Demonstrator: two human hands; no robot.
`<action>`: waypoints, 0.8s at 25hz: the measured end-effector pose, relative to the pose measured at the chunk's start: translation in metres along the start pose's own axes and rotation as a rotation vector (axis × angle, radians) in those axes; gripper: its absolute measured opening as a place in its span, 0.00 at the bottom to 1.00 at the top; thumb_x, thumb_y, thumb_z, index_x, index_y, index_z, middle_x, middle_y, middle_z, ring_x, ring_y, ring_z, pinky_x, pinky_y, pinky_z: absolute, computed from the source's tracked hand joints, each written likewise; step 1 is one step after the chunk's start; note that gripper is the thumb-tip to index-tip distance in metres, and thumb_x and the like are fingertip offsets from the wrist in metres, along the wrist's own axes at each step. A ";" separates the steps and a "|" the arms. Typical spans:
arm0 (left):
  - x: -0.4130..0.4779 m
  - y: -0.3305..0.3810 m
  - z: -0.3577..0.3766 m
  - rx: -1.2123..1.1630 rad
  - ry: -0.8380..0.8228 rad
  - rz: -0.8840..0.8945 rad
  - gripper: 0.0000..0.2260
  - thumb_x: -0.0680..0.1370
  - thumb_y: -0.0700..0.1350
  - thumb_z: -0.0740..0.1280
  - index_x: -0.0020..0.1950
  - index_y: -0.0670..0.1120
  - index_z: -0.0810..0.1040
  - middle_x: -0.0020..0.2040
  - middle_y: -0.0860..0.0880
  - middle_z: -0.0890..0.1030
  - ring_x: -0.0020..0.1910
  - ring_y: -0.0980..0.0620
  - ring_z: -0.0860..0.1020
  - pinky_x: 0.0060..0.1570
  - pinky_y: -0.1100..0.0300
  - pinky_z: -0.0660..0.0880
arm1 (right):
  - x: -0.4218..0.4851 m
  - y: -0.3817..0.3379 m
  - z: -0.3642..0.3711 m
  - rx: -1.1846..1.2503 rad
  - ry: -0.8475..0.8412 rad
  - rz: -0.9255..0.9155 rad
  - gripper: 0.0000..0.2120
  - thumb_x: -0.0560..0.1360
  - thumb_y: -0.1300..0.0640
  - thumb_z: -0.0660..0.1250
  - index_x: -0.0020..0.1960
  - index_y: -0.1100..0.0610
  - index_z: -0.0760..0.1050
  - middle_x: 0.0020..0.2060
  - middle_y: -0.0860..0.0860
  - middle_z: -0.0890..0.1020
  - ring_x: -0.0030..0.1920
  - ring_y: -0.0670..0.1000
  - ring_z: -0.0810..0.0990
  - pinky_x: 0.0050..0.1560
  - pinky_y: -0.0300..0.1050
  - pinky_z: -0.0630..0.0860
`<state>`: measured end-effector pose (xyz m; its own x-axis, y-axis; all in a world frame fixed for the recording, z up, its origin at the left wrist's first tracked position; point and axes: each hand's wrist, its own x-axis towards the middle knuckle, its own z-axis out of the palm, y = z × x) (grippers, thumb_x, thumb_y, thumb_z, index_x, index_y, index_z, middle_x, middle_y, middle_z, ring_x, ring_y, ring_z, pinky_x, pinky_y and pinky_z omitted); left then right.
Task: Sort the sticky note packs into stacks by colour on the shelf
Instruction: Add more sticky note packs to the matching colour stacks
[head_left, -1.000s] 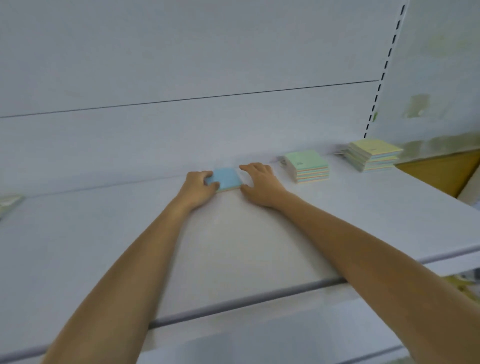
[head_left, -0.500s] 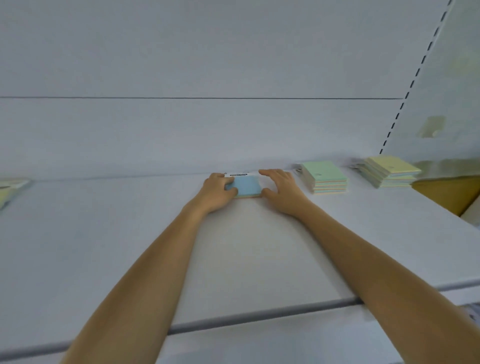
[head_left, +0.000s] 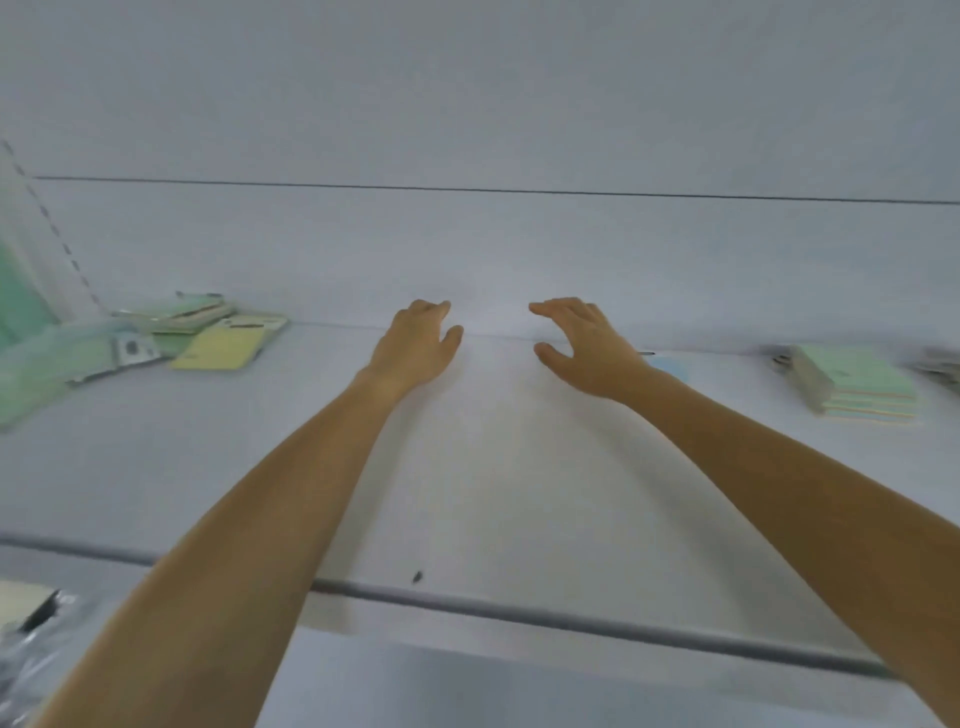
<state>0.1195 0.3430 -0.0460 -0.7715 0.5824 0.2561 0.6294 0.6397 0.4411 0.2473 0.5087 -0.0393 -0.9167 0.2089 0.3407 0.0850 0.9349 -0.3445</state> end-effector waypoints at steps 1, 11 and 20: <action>-0.004 -0.031 -0.017 0.038 0.030 -0.027 0.22 0.80 0.48 0.55 0.72 0.41 0.62 0.71 0.39 0.66 0.71 0.41 0.64 0.69 0.48 0.64 | 0.013 -0.024 0.015 0.013 -0.025 -0.034 0.24 0.77 0.54 0.59 0.72 0.54 0.61 0.71 0.53 0.65 0.70 0.55 0.61 0.69 0.46 0.59; -0.064 -0.305 -0.164 0.219 0.133 -0.238 0.19 0.78 0.46 0.59 0.69 0.42 0.69 0.68 0.35 0.69 0.68 0.37 0.66 0.69 0.48 0.63 | 0.125 -0.243 0.174 0.312 -0.163 0.183 0.29 0.75 0.43 0.60 0.72 0.52 0.59 0.69 0.59 0.66 0.70 0.60 0.62 0.69 0.52 0.62; -0.053 -0.321 -0.170 0.302 0.042 -0.239 0.16 0.76 0.54 0.59 0.56 0.48 0.79 0.62 0.42 0.74 0.64 0.39 0.68 0.61 0.49 0.68 | 0.157 -0.276 0.197 0.375 -0.111 0.455 0.32 0.69 0.56 0.68 0.71 0.51 0.61 0.66 0.57 0.70 0.67 0.58 0.67 0.68 0.51 0.65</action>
<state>-0.0576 0.0220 -0.0548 -0.8989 0.3819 0.2148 0.4256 0.8774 0.2213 0.0030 0.2272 -0.0634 -0.8574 0.5147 -0.0003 0.3540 0.5894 -0.7262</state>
